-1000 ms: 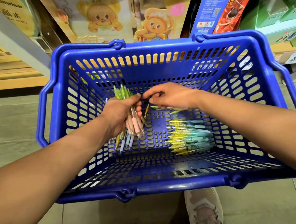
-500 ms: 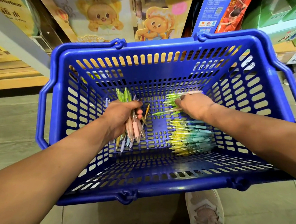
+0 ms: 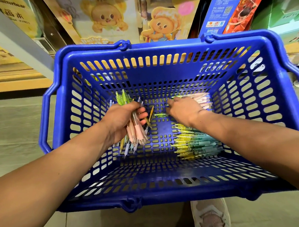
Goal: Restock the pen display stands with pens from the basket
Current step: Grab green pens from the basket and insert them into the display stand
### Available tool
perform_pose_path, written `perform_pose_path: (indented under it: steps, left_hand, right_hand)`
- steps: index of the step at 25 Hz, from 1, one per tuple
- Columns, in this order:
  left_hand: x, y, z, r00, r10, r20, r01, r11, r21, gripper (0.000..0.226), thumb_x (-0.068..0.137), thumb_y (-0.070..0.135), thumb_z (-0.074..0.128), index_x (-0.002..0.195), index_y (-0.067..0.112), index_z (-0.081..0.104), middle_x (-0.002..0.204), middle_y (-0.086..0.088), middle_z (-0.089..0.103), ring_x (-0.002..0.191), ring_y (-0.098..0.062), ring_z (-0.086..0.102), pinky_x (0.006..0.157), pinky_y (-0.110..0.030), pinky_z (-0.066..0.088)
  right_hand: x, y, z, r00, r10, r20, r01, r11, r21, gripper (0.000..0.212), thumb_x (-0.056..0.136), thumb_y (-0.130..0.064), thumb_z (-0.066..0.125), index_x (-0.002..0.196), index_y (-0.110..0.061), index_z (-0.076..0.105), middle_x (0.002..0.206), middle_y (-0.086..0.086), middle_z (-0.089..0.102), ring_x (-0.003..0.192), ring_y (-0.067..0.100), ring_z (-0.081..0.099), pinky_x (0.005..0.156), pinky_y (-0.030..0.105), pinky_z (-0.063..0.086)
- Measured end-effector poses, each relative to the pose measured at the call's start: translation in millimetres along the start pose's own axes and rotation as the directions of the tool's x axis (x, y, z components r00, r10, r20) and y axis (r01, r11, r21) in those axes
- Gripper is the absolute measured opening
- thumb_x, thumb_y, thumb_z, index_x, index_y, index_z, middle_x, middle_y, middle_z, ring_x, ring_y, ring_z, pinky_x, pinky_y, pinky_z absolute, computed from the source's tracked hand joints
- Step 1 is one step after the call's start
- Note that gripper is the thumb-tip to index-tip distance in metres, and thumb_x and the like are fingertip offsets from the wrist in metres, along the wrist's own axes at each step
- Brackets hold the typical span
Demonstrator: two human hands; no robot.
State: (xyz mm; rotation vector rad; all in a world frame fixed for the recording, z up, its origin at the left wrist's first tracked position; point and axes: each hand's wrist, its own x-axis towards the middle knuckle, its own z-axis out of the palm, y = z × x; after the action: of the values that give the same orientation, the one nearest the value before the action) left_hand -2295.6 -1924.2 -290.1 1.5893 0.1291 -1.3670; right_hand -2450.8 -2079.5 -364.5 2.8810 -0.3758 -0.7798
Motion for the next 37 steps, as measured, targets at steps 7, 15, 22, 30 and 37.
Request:
perform_pose_path:
  steps: [7,15,22,30,37]
  left_hand:
    - [-0.4,2.2,3.7,1.000,0.027,-0.006,-0.027,1.000,0.009,0.015,0.096,0.014,0.066,0.089,0.001,0.068,0.071,-0.008,0.068,0.060,-0.016,0.063,0.060,-0.031,0.055]
    - [-0.2,1.7,15.8,0.997,0.069,-0.029,-0.069,0.997,-0.026,0.038,0.092,0.020,0.072,0.110,-0.012,0.060,0.072,-0.017,0.068,0.056,-0.028,0.068,0.055,-0.040,0.060]
    - [7.5,-4.6,10.3,0.987,0.135,-0.091,-0.124,0.986,0.114,0.046,0.095,0.017,0.070,0.123,-0.017,0.058,0.072,-0.015,0.068,0.055,-0.025,0.065,0.056,-0.035,0.059]
    - [11.0,-3.2,6.7,0.989,0.137,-0.051,-0.135,0.990,0.040,0.040,0.095,0.014,0.070,0.124,-0.009,0.058,0.074,-0.010,0.069,0.060,-0.019,0.067,0.055,-0.033,0.058]
    - [11.6,-4.8,11.0,0.993,0.118,0.007,-0.118,0.991,0.066,0.042,0.088,0.015,0.077,0.118,-0.012,0.063,0.077,-0.015,0.069,0.062,-0.024,0.068,0.058,-0.033,0.058]
  right_hand:
    - [-1.3,9.6,-9.3,0.985,0.171,-0.017,-0.141,0.864,0.484,0.020,0.094,-0.032,0.062,0.108,-0.019,0.069,0.114,0.000,0.061,0.098,0.019,0.061,0.076,0.030,0.050]
    - [-12.3,-40.0,-70.0,0.954,0.293,0.058,-0.102,0.135,0.986,0.008,0.085,-0.033,0.074,0.088,-0.026,0.076,0.071,-0.011,0.075,0.065,0.004,0.072,0.074,0.032,0.063]
    - [-21.5,-29.5,-65.2,0.980,0.201,0.004,-0.039,0.171,0.984,0.013,0.092,-0.042,0.067,0.100,-0.037,0.077,0.075,-0.026,0.070,0.071,-0.008,0.066,0.066,0.016,0.054]
    - [-27.4,44.0,1.8,0.985,0.070,0.156,-0.112,0.953,0.281,0.023,0.096,-0.026,0.065,0.118,-0.024,0.065,0.120,-0.001,0.062,0.099,0.024,0.064,0.080,0.032,0.054]
    - [-35.8,36.1,12.5,0.970,-0.001,0.242,0.033,0.991,-0.128,0.024,0.093,-0.001,0.059,0.111,-0.013,0.067,0.085,0.002,0.056,0.071,0.025,0.048,0.060,0.036,0.047]
